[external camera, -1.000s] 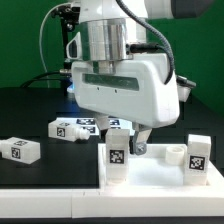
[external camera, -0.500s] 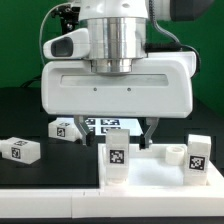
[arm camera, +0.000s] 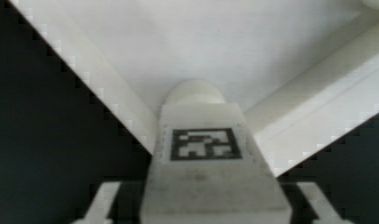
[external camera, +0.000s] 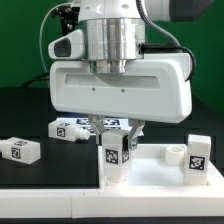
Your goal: Assemble square table
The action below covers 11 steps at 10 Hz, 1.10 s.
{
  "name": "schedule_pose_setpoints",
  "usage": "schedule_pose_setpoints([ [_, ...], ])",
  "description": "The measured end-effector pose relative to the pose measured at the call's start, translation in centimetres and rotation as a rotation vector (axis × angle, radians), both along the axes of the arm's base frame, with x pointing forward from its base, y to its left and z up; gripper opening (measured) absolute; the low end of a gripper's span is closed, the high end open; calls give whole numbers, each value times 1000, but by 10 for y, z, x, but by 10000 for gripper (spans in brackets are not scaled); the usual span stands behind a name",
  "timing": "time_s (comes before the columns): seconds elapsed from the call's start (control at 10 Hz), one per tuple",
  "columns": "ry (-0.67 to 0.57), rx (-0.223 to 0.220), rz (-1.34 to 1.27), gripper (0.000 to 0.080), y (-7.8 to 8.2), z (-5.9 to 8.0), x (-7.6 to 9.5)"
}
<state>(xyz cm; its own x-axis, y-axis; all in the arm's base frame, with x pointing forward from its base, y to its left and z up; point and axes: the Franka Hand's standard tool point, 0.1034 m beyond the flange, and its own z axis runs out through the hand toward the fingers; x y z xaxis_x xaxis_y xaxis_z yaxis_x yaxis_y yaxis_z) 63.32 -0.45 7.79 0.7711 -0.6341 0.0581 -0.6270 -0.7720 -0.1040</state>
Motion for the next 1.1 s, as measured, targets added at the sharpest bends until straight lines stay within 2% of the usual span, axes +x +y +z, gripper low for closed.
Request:
schedule_pose_setpoints([
  [0.2,16,27,-328,282,0,0,0],
  [0.3,34,57,-542,282,0,0,0],
  [0.5,62,162,-957,282,-3,-1,0],
  [0.6,64,200,-1128,284,0,-2,0],
  [0.8,69,203,-1175,284,1,-2,0],
  [0.9,67,199,-1144,354,1,-2,0],
  [1.0,65,189,-1101,354,1,-3,-1],
  [1.1,57,136,-838,523,3,-3,-2],
])
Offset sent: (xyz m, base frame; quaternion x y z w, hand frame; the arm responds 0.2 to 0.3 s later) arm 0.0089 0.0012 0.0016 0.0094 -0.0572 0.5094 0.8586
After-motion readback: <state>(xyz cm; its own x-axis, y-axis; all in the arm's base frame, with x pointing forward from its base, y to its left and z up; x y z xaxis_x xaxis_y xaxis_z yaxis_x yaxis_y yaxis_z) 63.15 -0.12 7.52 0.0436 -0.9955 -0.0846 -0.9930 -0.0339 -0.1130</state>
